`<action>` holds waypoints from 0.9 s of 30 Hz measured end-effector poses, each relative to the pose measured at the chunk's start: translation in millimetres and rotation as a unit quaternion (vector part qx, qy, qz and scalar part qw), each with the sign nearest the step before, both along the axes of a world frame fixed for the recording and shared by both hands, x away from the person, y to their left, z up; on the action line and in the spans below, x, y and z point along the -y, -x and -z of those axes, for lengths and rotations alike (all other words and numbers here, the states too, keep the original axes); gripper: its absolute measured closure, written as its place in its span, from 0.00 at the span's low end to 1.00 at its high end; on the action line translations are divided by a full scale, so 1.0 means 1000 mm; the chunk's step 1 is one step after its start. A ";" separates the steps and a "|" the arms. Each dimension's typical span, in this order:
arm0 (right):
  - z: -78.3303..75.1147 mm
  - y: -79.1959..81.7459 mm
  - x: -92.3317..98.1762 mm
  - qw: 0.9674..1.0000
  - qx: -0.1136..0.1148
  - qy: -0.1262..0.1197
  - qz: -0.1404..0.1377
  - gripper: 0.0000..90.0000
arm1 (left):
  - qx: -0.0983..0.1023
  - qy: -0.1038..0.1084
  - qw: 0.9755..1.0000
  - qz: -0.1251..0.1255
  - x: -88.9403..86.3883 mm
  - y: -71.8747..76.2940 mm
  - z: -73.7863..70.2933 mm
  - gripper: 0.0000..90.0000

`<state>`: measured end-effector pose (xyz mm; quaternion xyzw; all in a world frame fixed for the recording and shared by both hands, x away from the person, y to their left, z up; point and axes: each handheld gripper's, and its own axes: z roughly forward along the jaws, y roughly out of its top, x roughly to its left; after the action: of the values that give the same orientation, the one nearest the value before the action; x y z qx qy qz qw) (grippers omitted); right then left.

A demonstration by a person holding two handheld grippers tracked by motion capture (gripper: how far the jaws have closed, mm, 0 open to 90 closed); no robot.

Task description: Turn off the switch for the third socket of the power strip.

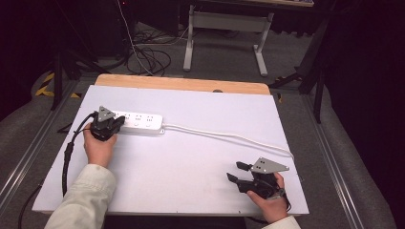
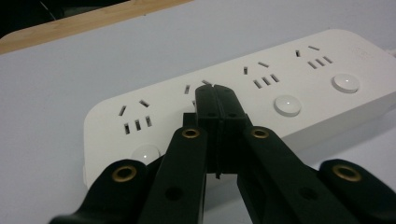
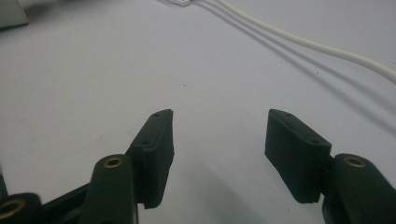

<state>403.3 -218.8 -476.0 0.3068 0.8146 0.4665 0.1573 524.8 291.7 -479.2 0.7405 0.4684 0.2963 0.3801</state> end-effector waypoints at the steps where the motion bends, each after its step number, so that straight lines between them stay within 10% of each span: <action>1: 0.000 0.000 0.000 1.000 0.000 0.000 0.000 0.47 | 0.001 -0.001 1.000 0.001 0.000 0.000 0.000 1.00; 27: 0.001 0.000 0.000 1.000 -0.002 -0.001 0.001 0.47 | -0.001 0.017 1.000 -0.004 -0.001 -0.001 0.002 1.00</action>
<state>403.7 -218.9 -476.6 0.3092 0.8143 0.4659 0.1559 525.3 292.5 -481.1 0.7322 0.4769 0.2889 0.3910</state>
